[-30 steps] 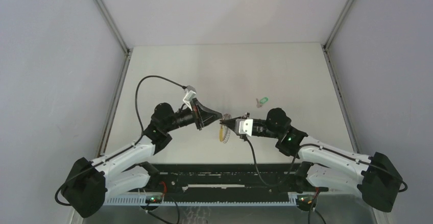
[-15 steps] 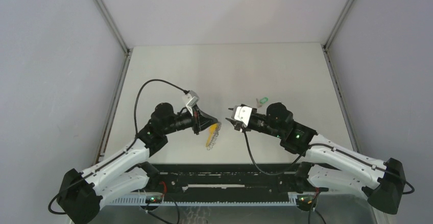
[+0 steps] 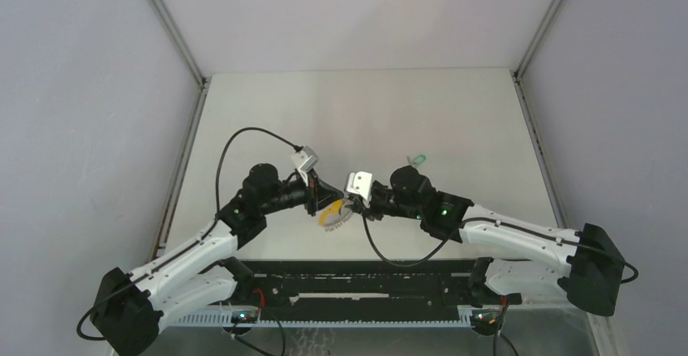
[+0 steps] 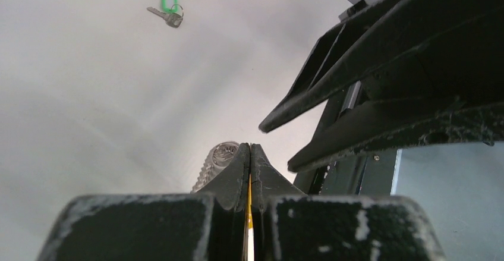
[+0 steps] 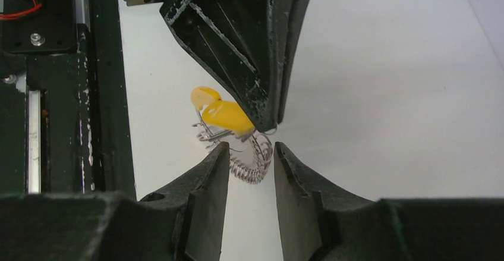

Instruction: Put the keys on the keyring

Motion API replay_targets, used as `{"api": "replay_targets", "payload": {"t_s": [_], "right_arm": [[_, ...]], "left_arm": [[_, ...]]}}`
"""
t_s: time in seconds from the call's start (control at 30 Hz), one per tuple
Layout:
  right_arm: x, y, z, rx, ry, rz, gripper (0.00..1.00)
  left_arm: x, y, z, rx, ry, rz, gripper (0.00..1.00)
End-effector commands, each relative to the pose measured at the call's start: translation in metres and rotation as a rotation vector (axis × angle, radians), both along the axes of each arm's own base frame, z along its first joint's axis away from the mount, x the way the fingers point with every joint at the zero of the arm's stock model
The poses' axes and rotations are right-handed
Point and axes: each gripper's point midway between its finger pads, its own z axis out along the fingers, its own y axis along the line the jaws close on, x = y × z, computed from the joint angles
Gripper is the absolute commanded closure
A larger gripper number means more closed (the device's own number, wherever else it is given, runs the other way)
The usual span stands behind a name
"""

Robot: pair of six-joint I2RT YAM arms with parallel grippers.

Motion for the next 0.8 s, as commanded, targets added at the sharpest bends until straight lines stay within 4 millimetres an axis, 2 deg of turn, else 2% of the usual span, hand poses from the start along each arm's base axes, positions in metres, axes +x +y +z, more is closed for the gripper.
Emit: {"api": "replay_targets", "payload": {"t_s": [0.0,0.4,0.6,0.77], "right_arm": [[0.003,0.017,0.013,0.091,-0.015,-0.037,0.66],[0.013,0.016,-0.01,0.038,-0.012,-0.117,0.66],[0.012,0.002,-0.001,0.054,-0.04,-0.145,0.66],[0.014,-0.004,-0.009,0.045,-0.027,-0.183,0.66]], "left_arm": [[0.007,-0.008,0.046,-0.071,-0.104,-0.013,1.0],[0.005,-0.009,0.049,-0.085,-0.107,-0.02,1.0],[0.008,-0.007,0.047,-0.085,-0.104,-0.001,1.0],[0.011,-0.012,0.048,-0.125,-0.077,0.009,1.0]]}}
